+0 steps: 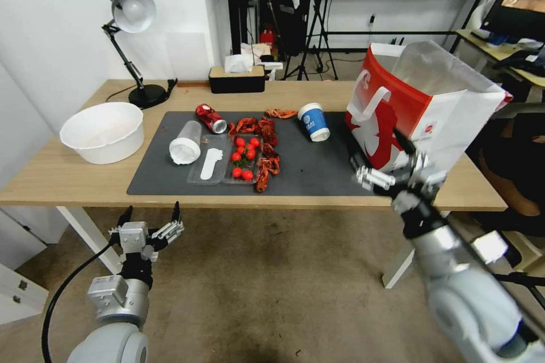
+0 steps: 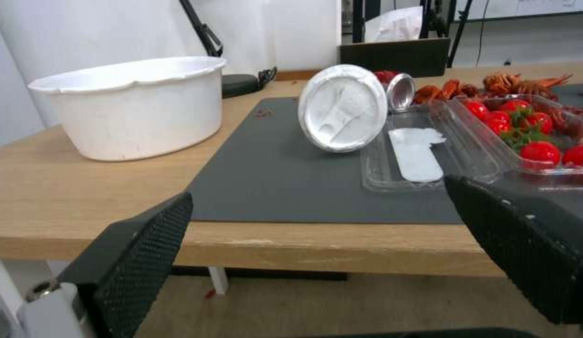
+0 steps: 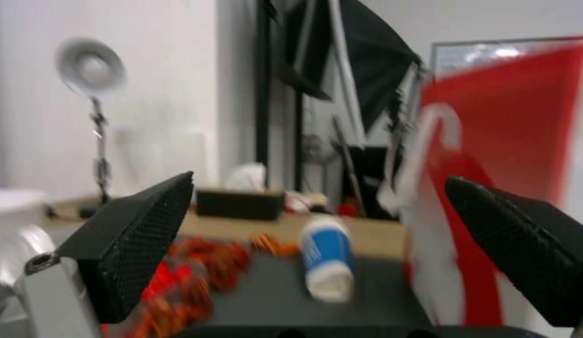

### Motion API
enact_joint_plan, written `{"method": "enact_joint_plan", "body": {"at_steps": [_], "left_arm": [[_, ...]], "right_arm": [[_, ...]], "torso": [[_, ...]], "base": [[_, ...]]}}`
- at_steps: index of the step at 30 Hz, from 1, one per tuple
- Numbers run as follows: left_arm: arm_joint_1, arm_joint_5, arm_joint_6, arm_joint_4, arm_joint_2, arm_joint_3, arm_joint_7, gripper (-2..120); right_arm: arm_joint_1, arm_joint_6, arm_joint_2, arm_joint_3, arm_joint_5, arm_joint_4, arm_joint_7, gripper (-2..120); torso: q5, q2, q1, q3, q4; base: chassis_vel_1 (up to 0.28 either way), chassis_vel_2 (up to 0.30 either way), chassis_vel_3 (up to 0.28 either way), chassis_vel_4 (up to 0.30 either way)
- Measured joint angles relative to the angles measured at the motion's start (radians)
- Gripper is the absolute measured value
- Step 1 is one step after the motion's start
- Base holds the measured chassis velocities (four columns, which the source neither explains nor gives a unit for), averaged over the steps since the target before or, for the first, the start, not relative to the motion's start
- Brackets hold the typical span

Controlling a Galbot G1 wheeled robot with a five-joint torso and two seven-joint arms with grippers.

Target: Pick up the trash from the table and place it into the takeout bag.

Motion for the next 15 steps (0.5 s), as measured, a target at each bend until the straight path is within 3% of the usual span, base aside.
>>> {"method": "enact_joint_plan", "body": {"at_steps": [6, 15], "left_arm": [[-0.003, -0.003, -0.001, 0.007, 0.001, 0.001, 0.0, 100], [-0.006, -0.003, -0.004, 0.012, 0.003, -0.002, 0.0, 100]], "right_arm": [[-0.077, 0.047, 0.06, -0.046, -0.108, -0.088, 0.105, 100], [-0.11, 0.067, 0.099, -0.106, -0.144, -0.158, 0.178, 100]], "torso": [[0.0001, 0.0, 0.0, 0.0, 0.0001], [0.0002, 0.0, 0.0, 0.0, 0.0001]], "base": [[0.0, 0.0, 0.0, 0.0], [0.0, 0.0, 0.0, 0.0]]}}
